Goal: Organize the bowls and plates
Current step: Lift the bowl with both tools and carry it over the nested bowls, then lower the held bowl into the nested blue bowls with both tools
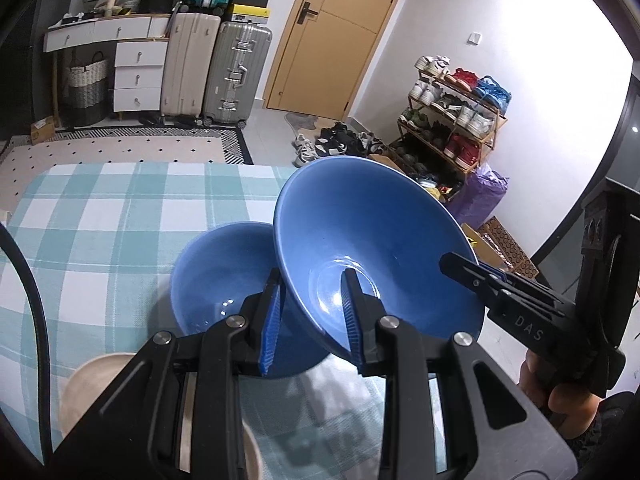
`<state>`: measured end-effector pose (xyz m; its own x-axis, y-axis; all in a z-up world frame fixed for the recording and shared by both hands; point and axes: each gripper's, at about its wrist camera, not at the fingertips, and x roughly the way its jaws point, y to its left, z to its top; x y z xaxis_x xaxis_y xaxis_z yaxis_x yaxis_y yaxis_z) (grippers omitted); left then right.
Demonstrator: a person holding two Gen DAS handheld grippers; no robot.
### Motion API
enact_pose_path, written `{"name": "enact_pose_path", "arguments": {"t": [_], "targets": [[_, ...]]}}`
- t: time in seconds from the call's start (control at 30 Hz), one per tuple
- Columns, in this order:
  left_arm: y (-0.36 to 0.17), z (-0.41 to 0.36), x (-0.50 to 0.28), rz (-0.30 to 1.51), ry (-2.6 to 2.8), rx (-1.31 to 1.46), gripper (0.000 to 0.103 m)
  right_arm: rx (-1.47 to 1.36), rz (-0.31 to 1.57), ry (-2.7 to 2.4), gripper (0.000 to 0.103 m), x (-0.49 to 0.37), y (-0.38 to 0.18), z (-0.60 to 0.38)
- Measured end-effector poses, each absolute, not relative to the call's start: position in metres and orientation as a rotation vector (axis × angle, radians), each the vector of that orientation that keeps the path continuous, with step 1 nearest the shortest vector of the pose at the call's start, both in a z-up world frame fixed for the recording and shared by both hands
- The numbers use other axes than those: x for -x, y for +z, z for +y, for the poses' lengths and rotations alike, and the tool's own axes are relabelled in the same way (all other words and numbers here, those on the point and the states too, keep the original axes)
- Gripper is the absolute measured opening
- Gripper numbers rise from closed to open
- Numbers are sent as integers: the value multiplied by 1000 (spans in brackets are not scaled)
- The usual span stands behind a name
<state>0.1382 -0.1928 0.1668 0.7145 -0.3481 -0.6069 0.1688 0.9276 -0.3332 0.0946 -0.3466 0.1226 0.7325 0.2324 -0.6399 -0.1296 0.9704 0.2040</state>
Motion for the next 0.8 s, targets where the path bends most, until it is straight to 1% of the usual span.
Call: {"name": "enact_pose_path", "arguments": {"t": [0.37, 0.8], "targets": [[167, -163, -162, 727, -227, 275, 25, -124, 742, 245, 19, -129, 116, -315], [125, -143, -192, 777, -188, 286, 25, -76, 788, 262, 19, -149, 92, -281]]}}
